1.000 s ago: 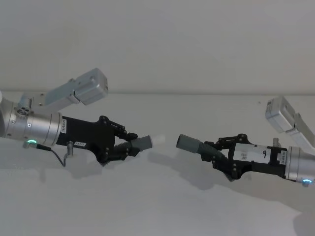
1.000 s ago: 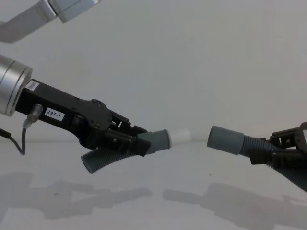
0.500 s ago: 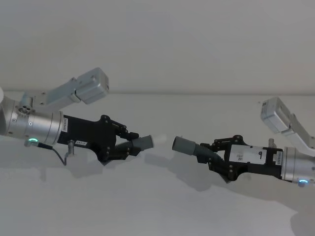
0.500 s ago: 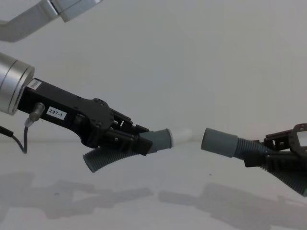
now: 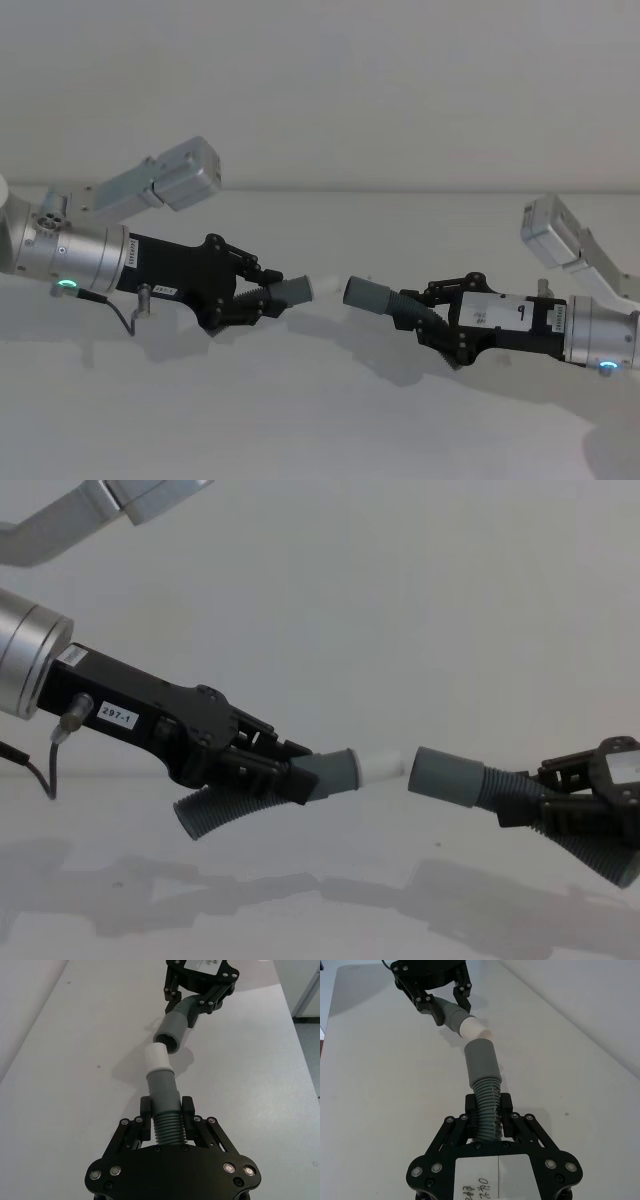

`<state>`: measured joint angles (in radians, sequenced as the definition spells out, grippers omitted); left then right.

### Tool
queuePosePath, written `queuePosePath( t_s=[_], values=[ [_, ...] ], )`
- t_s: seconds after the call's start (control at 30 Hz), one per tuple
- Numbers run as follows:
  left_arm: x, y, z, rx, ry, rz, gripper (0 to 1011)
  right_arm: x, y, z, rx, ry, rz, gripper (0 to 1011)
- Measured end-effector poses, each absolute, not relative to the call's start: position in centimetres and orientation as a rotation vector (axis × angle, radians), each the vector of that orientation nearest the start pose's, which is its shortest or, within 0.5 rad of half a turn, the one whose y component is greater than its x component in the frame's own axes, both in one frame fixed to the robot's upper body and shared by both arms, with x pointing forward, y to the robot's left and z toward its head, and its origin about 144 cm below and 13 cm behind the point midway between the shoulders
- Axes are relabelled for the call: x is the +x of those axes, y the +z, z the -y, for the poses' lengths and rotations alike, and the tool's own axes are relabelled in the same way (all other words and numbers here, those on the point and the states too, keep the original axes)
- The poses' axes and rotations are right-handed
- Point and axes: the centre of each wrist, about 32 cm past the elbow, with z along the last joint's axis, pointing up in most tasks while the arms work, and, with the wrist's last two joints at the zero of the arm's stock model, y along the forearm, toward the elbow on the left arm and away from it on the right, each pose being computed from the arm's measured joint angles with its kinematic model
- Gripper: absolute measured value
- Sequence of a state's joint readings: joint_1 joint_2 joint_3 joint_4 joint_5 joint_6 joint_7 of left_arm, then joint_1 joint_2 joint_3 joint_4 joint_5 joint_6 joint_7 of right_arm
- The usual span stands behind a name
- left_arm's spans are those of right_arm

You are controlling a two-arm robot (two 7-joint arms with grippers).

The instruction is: Use both hands to pick up one end of the pipe from the table, align the ends, and insert them.

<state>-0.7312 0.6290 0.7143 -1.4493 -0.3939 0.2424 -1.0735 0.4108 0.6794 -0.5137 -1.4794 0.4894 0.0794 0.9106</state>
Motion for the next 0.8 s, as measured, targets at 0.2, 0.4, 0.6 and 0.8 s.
queuePosePath(
  t_s=[0.2, 0.4, 0.6, 0.8],
  values=[
    [58.2, 130.69, -25.52, 0.474, 0.105, 0.14, 354, 53.67, 122.82, 30.81, -0.29, -0.339, 0.068, 274],
    [58.37, 130.69, -25.51, 0.474, 0.097, 0.139, 354, 53.9, 122.87, 30.72, -0.291, -0.336, 0.072, 274],
    [58.57, 130.68, -25.45, 0.473, 0.088, 0.137, 354, 54.07, 122.93, 30.6, -0.292, -0.33, 0.075, 274],
    [58.79, 130.66, -25.37, 0.473, 0.079, 0.136, 354, 54.21, 123.0, 30.48, -0.292, -0.319, 0.079, 274]
  ],
)
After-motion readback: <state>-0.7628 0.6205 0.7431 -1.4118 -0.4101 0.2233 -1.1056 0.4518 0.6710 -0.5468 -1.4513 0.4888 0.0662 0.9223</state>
